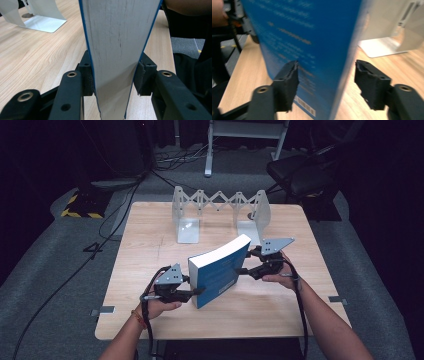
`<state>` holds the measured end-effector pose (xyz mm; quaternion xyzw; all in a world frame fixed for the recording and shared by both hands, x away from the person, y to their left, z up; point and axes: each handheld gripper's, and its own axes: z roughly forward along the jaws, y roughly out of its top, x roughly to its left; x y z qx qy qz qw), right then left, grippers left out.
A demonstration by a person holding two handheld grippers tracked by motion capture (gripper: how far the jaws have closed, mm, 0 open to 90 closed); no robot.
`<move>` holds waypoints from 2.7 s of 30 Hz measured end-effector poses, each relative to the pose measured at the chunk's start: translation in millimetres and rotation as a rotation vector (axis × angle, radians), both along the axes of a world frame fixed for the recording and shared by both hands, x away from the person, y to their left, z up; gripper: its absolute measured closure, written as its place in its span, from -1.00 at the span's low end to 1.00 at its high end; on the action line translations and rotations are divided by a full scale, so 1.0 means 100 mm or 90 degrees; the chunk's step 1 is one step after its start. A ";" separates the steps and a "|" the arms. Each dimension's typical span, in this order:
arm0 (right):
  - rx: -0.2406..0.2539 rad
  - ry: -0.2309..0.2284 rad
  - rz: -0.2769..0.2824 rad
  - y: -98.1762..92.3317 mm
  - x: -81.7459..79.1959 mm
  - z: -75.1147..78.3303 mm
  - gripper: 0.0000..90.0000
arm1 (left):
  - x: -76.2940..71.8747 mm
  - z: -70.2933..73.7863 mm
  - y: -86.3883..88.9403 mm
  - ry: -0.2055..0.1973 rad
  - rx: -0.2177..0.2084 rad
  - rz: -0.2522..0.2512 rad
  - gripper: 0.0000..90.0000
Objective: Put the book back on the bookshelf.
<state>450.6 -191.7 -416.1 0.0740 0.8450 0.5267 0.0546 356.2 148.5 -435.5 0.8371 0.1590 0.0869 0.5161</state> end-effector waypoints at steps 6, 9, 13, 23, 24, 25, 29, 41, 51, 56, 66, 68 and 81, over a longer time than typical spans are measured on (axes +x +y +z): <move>0.001 -0.007 -0.017 0.01 -0.03 -0.02 -0.05 | -0.04 -0.03 0.02 -0.019 0.021 0.055 0.16; 0.001 -0.008 -0.013 -0.02 -0.04 -0.02 0.02 | -0.07 -0.07 0.03 -0.020 0.038 0.066 0.14; 0.005 -0.010 0.007 -0.09 -0.08 -0.02 0.17 | -0.05 -0.09 0.10 -0.003 0.024 0.086 0.15; -0.005 -0.024 0.051 -0.28 -0.39 0.01 0.39 | 0.20 -0.10 0.04 0.031 -0.012 0.072 0.10; -0.009 -0.031 0.048 -0.30 -0.44 0.02 0.39 | 0.23 -0.09 0.01 0.031 -0.010 0.069 0.09; -0.014 -0.037 0.046 -0.33 -0.48 0.03 0.39 | 0.27 -0.09 -0.03 0.035 -0.010 0.061 0.08; -0.006 -0.029 0.021 -0.48 -0.53 0.02 0.39 | 0.41 -0.08 -0.20 0.040 -0.009 0.035 0.06; 0.031 -0.032 -0.044 -0.49 -0.53 -0.04 0.22 | 0.58 -0.08 -0.55 0.023 -0.002 0.003 0.03; 0.049 -0.031 -0.107 -0.62 -0.50 -0.04 0.34 | 0.79 -0.07 -0.77 0.026 0.003 -0.001 -0.05; 0.050 -0.049 -0.140 -0.64 -0.51 -0.01 0.32 | 0.91 -0.04 -0.88 0.030 0.015 -0.013 -0.06; 0.063 -0.070 -0.168 -0.63 -0.52 0.00 0.37 | 0.93 -0.07 -0.84 0.082 0.022 -0.007 -0.38; 0.058 -0.071 -0.158 -0.61 -0.53 0.03 0.37 | 0.85 -0.14 -0.74 0.094 0.067 0.011 -0.50; 0.065 -0.080 -0.221 -0.60 -0.47 0.09 0.38 | 0.27 -0.51 0.15 0.099 0.202 0.295 -0.62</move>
